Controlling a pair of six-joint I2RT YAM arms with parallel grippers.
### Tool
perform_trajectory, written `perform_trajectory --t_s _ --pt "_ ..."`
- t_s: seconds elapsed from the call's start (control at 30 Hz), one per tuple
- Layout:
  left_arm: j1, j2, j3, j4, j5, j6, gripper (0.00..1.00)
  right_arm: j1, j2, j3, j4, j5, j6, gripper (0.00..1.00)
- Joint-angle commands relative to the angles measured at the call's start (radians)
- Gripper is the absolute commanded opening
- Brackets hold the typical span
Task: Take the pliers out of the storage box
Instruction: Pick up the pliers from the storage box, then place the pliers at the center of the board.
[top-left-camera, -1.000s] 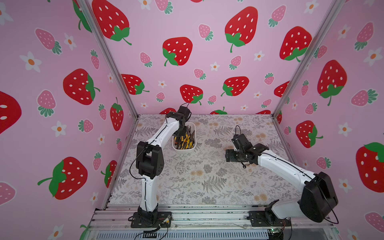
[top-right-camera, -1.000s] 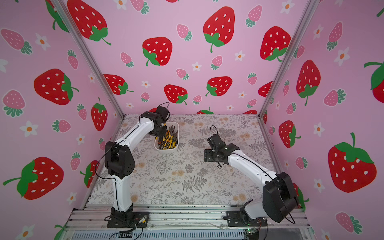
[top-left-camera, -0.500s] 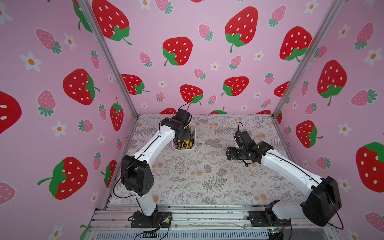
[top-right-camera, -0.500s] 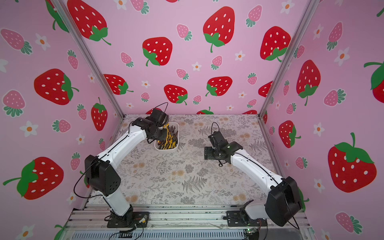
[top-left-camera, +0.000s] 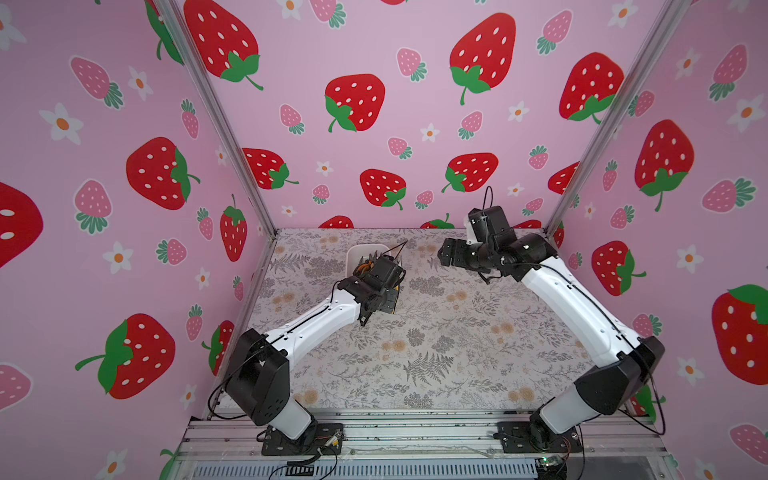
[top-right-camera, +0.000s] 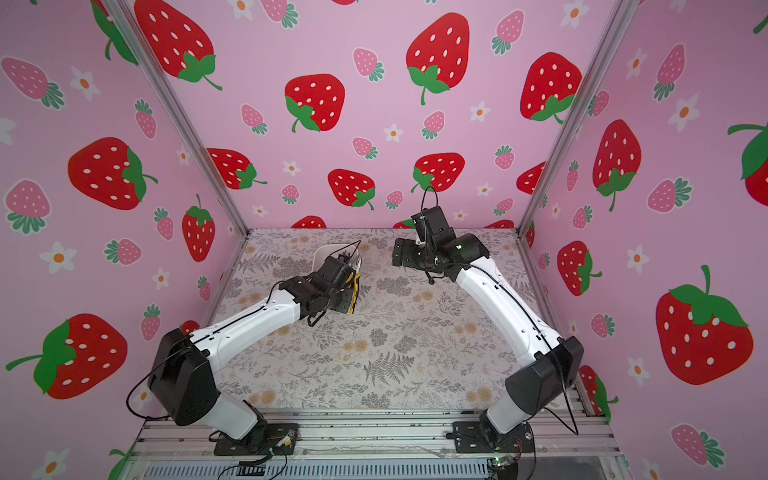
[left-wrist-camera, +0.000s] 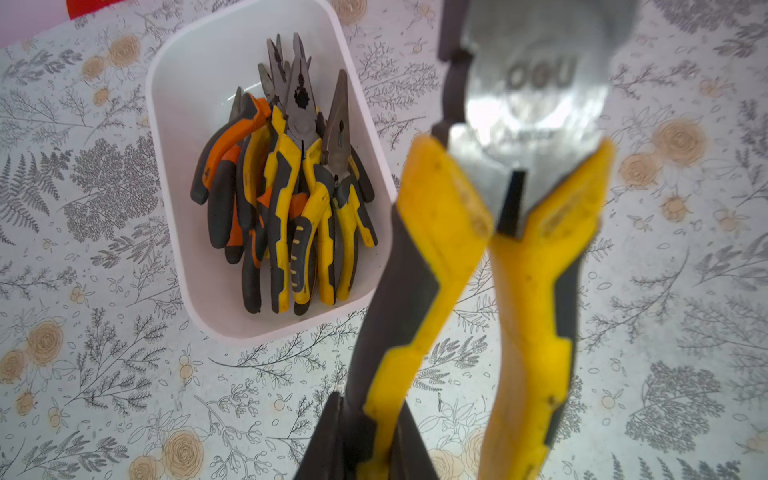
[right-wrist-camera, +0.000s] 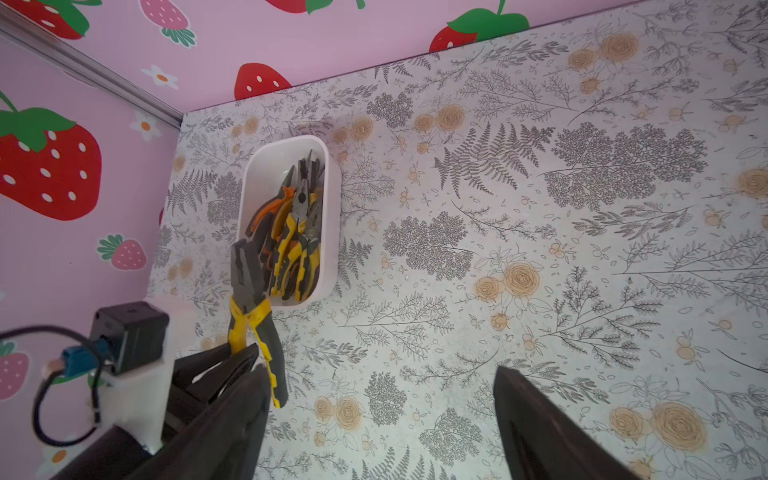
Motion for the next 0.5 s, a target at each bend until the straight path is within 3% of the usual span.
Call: perform_trajectory --t_s 0.0,0.13,0.47 --pt "-0.031 -0.022 0.03 0.087 -0.042 -0.009 0.0 -0.027 0.058 0.037 -0.054 -0.194 0.076 0.85" --pt "-0.051 -0.01 0.05 0.078 -0.046 -0.016 0.0 -0.046 0.069 -0.006 0.039 -0.301 0.141 0.78" --pt "-0.057 -0.027 0.082 0.082 0.036 -0.053 0.0 -0.046 0.069 -0.136 0.192 -0.444 0.114 0.74"
